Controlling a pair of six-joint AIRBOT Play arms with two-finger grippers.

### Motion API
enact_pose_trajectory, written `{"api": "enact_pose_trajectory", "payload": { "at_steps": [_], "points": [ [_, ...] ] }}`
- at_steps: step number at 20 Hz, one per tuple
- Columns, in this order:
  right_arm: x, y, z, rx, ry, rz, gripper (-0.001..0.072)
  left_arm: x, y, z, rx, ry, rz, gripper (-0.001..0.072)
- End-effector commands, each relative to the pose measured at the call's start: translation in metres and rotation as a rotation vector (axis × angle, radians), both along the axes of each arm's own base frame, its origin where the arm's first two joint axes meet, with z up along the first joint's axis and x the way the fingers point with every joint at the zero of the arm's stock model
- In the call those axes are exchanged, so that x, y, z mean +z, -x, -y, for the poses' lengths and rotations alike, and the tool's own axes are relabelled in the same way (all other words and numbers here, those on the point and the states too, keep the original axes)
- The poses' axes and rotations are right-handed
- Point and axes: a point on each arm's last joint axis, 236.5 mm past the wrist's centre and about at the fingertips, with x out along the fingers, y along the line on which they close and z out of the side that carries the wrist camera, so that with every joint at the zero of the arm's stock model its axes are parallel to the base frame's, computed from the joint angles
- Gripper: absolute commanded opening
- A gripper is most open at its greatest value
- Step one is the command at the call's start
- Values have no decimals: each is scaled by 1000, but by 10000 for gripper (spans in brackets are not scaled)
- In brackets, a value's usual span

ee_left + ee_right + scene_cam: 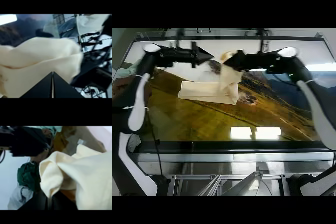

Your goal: Fold the shirts.

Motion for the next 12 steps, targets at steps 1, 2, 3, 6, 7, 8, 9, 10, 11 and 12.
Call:
{"api": "enact_pose_trajectory", "payload": {
  "at_steps": [1, 2, 3, 6, 7, 8, 9, 10, 11, 12],
  "points": [
    [-32, 7, -104, 14, 37, 51, 20, 77, 21, -70, 22, 39, 138, 17],
    [-47, 7, -127, 26, 52, 59, 21, 86, 24, -82, 33, 34, 155, 17],
    [-66, 11, -151, 56, 57, 64, 64, 93, 28, -91, 37, 29, 169, 17],
    [-98, 17, -181, 57, -17, -26, 560, 102, 36, -96, 30, 23, 186, 17],
    [-94, 13, -177, 48, -49, -23, 544, 104, 37, -95, 30, 28, 189, 17],
    [-83, 8, -169, 56, -85, -4, 379, 104, 37, -94, 26, 27, 190, 17],
    [-68, 4, -156, 78, -112, 14, 352, 103, 39, -90, 15, 23, 188, 17],
    [-54, 0, -138, 106, -127, 20, 365, 102, 43, -88, -3, 21, 187, 18],
    [-42, -4, -115, 133, -140, 20, 363, 101, 47, -85, -21, 20, 186, 17],
    [-36, -7, -91, 150, -142, -7, 363, 101, 50, -82, -39, 19, 191, 17]
  ]
}}
